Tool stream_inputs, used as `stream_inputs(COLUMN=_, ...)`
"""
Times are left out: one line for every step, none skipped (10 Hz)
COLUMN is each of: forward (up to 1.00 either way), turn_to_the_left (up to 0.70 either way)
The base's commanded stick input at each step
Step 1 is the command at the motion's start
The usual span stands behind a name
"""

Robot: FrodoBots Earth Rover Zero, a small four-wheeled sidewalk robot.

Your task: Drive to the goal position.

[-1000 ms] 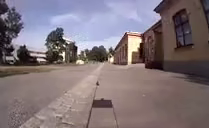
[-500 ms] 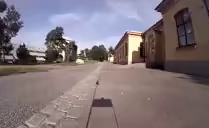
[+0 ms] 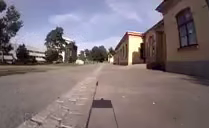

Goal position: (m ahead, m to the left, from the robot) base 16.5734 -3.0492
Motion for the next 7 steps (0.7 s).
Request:
stream_inputs(forward=0.45, turn_to_the_left=0.00)
stream_inputs(forward=0.45, turn_to_the_left=0.00)
stream_inputs(forward=0.45, turn_to_the_left=0.00)
stream_inputs(forward=0.45, turn_to_the_left=0.00)
stream_inputs(forward=0.45, turn_to_the_left=0.00)
stream_inputs(forward=0.45, turn_to_the_left=0.00)
stream_inputs(forward=0.45, turn_to_the_left=0.00)
